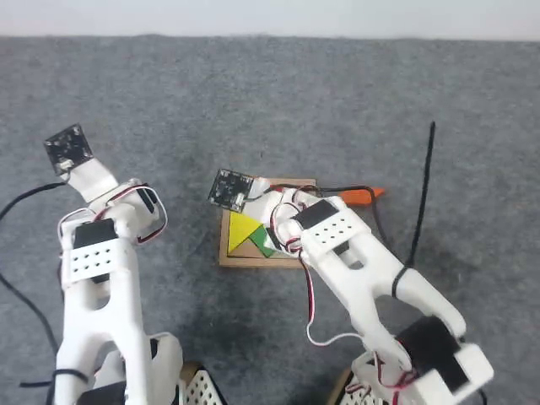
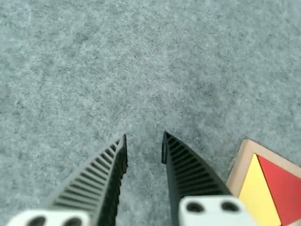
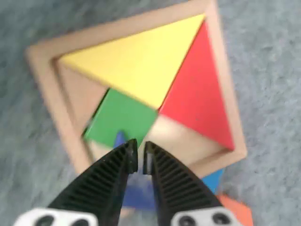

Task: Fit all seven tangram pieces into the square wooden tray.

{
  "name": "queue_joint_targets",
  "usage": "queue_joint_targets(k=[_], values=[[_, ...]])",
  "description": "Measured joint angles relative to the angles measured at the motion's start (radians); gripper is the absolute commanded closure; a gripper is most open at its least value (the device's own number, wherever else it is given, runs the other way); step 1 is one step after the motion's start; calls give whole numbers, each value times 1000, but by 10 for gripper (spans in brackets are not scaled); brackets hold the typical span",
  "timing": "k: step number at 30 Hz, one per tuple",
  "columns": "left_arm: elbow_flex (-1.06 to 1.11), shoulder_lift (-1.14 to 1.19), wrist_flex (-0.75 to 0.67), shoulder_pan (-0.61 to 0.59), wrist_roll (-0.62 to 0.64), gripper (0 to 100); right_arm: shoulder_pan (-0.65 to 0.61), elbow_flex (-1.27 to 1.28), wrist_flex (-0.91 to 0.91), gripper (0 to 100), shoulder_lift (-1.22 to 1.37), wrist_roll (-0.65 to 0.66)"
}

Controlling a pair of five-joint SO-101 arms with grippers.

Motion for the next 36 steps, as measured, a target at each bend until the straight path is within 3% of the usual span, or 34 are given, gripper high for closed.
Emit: queue_joint_targets(k=[10,15,21,33,36], values=[[0,0,0,0,0,873,-5,0,-38,991,40,-17],[0,0,0,0,0,873,-68,0,-11,991,44,-17],[0,0,0,0,0,873,-92,0,41,991,46,54],[0,0,0,0,0,873,-87,0,98,991,17,61],[0,0,0,0,0,873,-44,0,100,991,-68,9]])
